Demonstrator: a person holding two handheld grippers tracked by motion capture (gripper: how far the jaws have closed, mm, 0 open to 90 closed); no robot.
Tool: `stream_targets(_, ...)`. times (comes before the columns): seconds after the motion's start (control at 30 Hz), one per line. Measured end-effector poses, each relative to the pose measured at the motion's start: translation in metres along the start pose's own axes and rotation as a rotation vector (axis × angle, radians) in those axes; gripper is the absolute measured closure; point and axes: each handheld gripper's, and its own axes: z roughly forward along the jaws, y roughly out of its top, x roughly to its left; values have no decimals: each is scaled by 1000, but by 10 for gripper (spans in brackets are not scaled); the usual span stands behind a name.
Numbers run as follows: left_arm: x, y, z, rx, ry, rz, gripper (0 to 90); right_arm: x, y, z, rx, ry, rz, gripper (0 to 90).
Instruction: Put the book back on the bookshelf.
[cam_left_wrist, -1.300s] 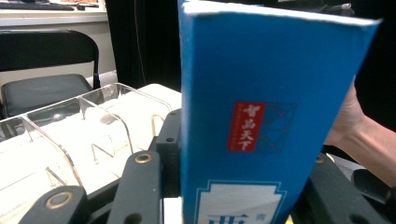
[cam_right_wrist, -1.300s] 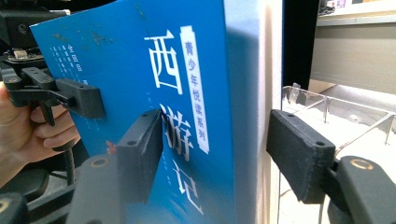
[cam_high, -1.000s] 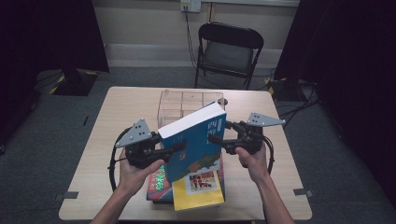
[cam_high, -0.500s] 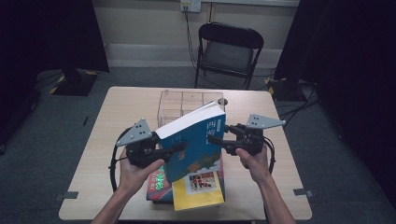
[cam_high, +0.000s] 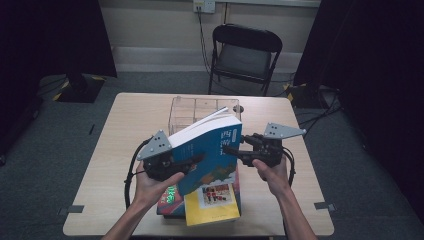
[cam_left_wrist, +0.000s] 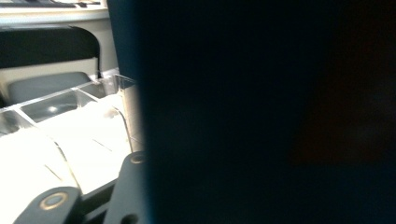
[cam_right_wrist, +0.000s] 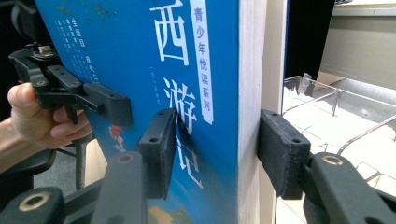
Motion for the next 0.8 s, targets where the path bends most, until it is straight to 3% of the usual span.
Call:
stream_targets(0.17,1,0,2,-11,-2,-19,555,0,0,1,0,-10,0,505)
stream_targets(0.27,2,0,2,-11,13,-48,528,0,0,1,2,-11,1,508)
stream_targets(0.43,3,0,6,-21,32,-57,524,0,1,3,5,-28,2,520)
stream_targets(0.57,1,0,6,-34,46,-81,443,0,1,2,14,-34,1,523)
stream_targets(0.63,-1,0,7,-46,60,-70,412,0,2,3,14,-35,1,524)
stream_targets(0.73,1,0,7,-33,44,-78,503,-1,1,3,16,-36,4,522)
stream_targets(0.8,1,1,7,-30,43,-61,555,0,2,3,17,-37,2,524)
